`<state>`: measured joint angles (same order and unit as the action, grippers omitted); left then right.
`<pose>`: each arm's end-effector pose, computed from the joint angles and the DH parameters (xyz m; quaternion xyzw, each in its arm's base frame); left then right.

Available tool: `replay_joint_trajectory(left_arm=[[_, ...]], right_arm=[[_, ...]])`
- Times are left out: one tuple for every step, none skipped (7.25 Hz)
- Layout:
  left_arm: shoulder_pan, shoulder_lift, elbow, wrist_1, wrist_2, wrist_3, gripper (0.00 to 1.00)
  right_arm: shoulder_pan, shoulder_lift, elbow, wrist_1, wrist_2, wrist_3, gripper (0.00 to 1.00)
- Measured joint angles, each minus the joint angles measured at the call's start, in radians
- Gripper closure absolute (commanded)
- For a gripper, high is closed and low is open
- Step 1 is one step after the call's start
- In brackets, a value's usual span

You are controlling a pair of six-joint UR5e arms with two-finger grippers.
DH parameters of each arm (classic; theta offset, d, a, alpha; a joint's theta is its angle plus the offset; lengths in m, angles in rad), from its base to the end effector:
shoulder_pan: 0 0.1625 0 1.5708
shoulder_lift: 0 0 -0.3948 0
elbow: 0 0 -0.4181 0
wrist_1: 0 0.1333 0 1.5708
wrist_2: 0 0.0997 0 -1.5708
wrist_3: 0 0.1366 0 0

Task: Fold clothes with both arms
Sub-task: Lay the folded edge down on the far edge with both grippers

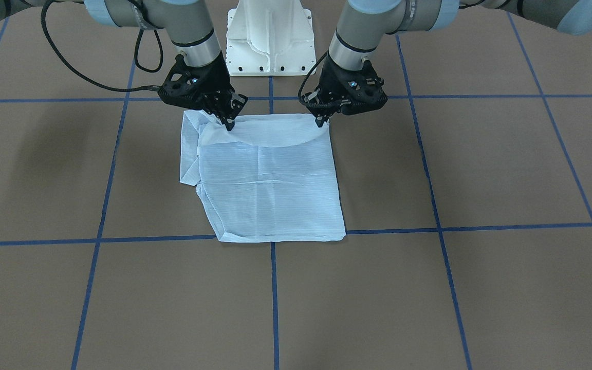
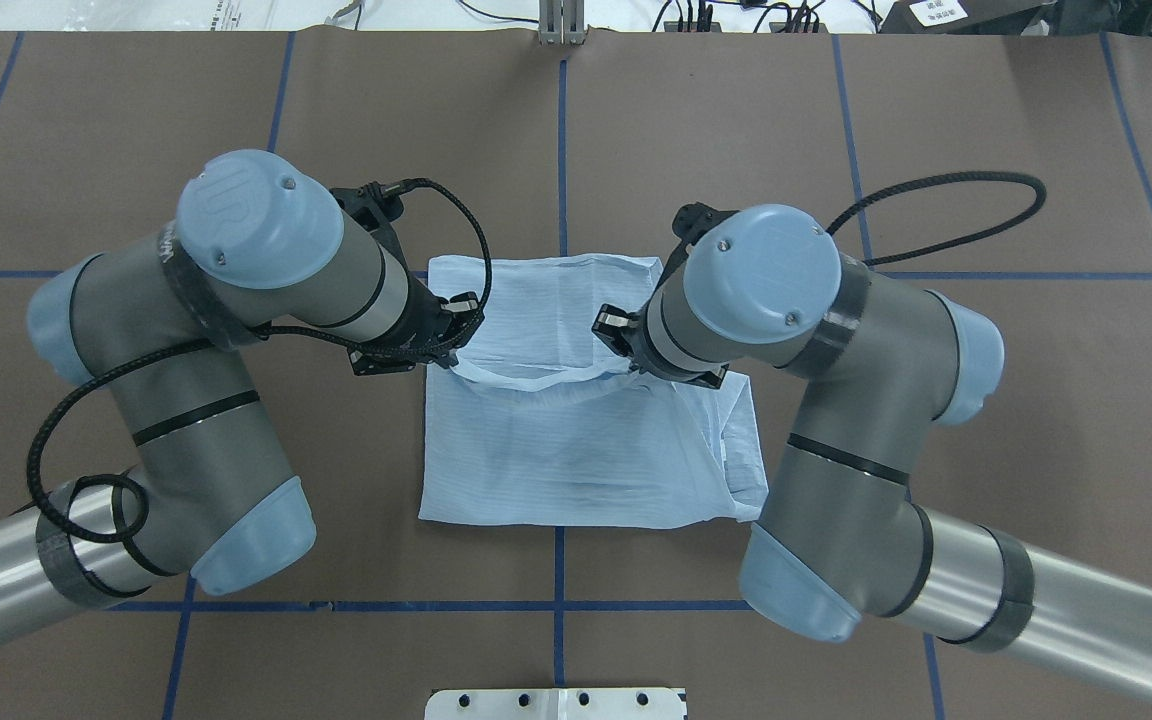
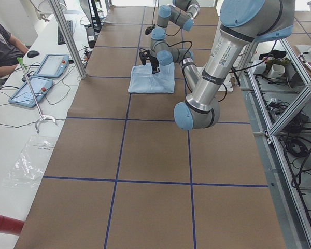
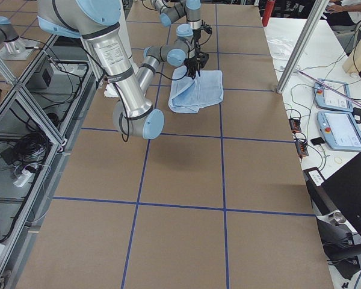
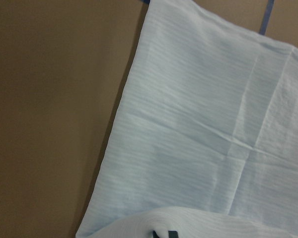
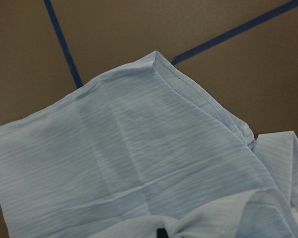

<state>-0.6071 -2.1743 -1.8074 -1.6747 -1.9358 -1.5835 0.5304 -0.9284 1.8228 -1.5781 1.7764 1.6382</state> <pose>0.4979 -0.4488 0.1703 -0.0236 0.4749 -0.1885 0.8593 -0.5202 -0.4273 0.1597 0.0077 -0.4368 0.2225 0.8716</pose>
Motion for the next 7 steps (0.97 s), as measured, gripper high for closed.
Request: replay_joint_trajectory(left_arm=[[-0.018,-0.007,0.042,-0.029,0.0,0.011,1.0],[-0.032,-0.011,0.069,-0.045,0.0,0.02,1.0],[-0.041,-0.017,0.089,-0.055,0.001,0.024,1.0],[-0.044,-0.027,0.112,-0.067,0.001,0.025,1.0],[-0.046,-0.04,0.141,-0.086,0.001,0.025,1.0],[-0.046,-0.052,0.168,-0.106,0.002,0.025,1.0],[-0.047,-0.059,0.188,-0.12,0.002,0.025,1.0]], right_arm=[[0.018,0.029,-0.045,0.0,0.0,-0.026,1.0],[0.033,0.048,-0.085,0.001,0.001,-0.056,1.0],[0.048,0.066,-0.133,0.014,0.002,-0.082,1.0],[0.06,0.079,-0.185,0.048,0.004,-0.094,1.0],[0.072,0.091,-0.239,0.095,0.008,-0.099,1.0],[0.078,0.11,-0.283,0.127,0.012,-0.101,1.0],[0.083,0.135,-0.326,0.147,0.018,-0.102,1.0]])
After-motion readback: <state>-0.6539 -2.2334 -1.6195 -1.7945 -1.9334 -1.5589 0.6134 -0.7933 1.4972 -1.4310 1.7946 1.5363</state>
